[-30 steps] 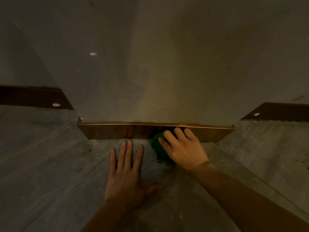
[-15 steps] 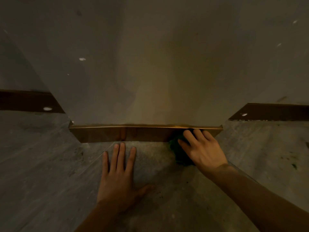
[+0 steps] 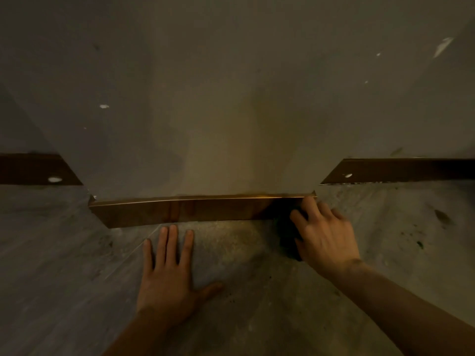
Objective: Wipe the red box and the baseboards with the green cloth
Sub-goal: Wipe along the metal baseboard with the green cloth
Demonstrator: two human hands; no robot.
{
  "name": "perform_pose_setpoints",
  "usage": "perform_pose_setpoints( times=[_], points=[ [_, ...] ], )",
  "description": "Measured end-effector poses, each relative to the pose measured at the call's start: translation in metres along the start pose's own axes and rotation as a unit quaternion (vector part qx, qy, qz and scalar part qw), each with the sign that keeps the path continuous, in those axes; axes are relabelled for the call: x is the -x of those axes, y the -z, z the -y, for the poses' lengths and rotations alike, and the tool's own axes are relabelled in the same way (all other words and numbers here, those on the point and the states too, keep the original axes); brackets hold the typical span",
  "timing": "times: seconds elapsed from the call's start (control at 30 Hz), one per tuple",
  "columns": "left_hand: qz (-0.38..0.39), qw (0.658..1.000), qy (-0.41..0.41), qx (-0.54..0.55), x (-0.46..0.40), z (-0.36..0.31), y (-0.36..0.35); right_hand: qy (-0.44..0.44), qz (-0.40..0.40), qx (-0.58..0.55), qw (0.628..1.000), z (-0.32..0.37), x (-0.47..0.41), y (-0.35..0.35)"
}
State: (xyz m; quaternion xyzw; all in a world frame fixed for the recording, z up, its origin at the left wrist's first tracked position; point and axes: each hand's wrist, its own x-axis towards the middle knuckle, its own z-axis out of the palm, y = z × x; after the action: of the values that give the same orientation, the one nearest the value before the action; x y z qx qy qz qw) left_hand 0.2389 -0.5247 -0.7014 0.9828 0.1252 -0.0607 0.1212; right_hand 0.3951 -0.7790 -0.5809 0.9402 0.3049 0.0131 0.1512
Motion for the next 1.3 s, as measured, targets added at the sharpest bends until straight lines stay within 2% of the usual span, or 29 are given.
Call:
perform_pose_setpoints(
  times=[0.13, 0.3, 0.43, 0.6, 0.63, 0.73, 0.8, 0.97, 1.1, 1.3],
  points=[
    [-0.009, 0.999, -0.015, 0.036, -0.002, -0.008, 0.016, -0.006, -0.061, -0.123, 0.991, 0.026, 0.007, 0.015],
    [-0.034, 0.971, -0.088, 0.219, -0.007, -0.037, 0.05, -0.017, -0.105, -0.284, 0.953, 0.064, 0.006, 0.035],
    [-0.077, 0.948, -0.107, 0.289, -0.01, -0.045, 0.077, -0.022, -0.123, -0.461, 0.879, 0.08, 0.002, 0.048],
    [-0.167, 0.945, -0.153, 0.235, -0.006, -0.043, 0.115, 0.006, -0.055, -0.653, 0.755, 0.069, 0.002, 0.062],
    [-0.172, 0.946, -0.154, 0.226, -0.005, -0.044, 0.124, 0.022, -0.056, -0.654, 0.754, 0.066, 0.004, 0.065],
    [-0.178, 0.947, -0.149, 0.222, -0.005, -0.046, 0.143, 0.068, -0.085, -0.594, 0.797, 0.062, 0.01, 0.071],
    [-0.184, 0.945, -0.15, 0.225, -0.005, -0.047, 0.153, 0.088, -0.081, -0.577, 0.808, 0.061, 0.014, 0.076],
    [-0.178, 0.941, -0.152, 0.243, -0.002, -0.053, 0.173, 0.033, -0.121, -0.533, 0.837, 0.061, 0.013, 0.092],
    [-0.144, 0.952, -0.175, 0.207, -0.01, -0.056, 0.2, 0.053, -0.117, -0.505, 0.854, 0.045, 0.014, 0.115],
    [-0.226, 0.931, -0.247, 0.143, -0.042, -0.091, 0.269, 0.062, -0.148, -0.417, 0.895, -0.008, -0.002, 0.191]
  ],
)
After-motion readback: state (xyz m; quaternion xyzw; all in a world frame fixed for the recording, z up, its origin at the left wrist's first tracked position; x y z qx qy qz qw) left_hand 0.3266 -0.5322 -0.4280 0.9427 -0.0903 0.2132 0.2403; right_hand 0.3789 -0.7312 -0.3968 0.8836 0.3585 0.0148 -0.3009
